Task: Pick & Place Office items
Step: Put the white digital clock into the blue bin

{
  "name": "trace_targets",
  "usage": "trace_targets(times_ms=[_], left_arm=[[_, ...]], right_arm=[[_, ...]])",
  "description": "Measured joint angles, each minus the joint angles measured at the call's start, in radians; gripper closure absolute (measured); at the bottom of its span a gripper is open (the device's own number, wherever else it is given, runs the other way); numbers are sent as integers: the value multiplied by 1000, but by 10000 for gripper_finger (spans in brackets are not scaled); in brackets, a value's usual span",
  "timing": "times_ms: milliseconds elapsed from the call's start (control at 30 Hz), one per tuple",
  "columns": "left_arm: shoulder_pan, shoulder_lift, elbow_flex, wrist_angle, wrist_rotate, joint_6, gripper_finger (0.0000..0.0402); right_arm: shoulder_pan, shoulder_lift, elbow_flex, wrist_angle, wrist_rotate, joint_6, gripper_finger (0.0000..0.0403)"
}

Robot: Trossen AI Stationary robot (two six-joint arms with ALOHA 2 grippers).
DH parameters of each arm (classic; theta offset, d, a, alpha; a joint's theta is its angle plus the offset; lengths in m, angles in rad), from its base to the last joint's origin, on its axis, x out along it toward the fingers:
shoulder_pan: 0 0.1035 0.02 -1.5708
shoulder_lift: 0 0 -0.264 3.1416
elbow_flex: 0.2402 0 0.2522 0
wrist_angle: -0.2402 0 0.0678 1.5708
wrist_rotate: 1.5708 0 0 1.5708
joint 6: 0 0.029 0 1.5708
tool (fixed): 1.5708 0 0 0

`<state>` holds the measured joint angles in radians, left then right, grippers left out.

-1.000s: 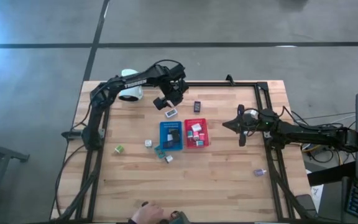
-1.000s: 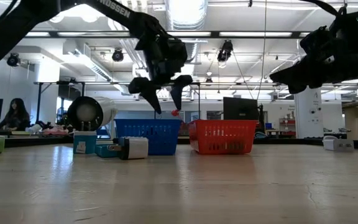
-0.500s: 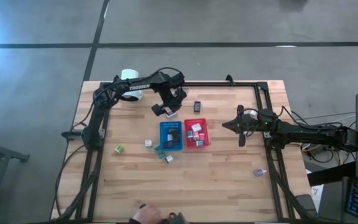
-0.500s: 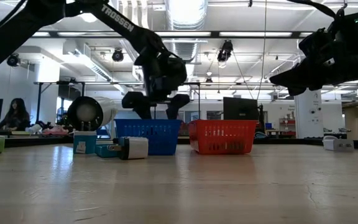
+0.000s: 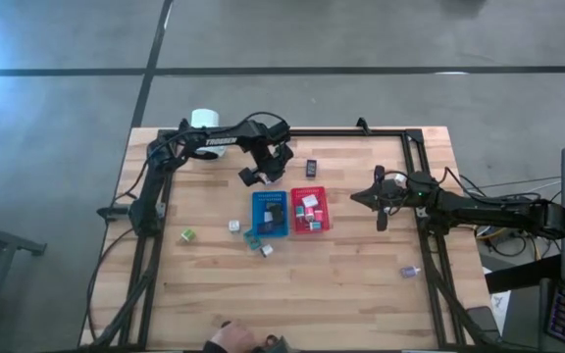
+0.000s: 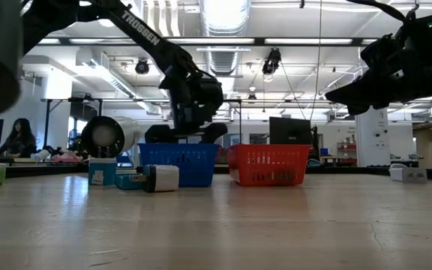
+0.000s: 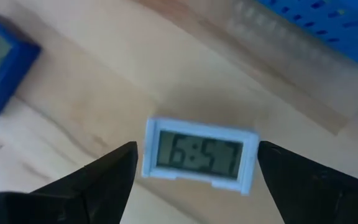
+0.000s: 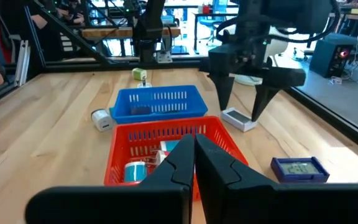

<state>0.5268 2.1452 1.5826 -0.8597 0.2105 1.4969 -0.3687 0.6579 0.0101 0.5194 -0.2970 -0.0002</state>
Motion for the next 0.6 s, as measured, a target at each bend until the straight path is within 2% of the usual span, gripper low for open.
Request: trace_targets(times_ms=[433, 600], left_arm=[[8, -1, -23, -4, 3, 11, 63], [11, 2, -34, 18, -2, 9, 77]], right_arm=[[0, 0, 0, 2, 0, -2, 394], [0, 0, 0, 3, 0, -1, 394]])
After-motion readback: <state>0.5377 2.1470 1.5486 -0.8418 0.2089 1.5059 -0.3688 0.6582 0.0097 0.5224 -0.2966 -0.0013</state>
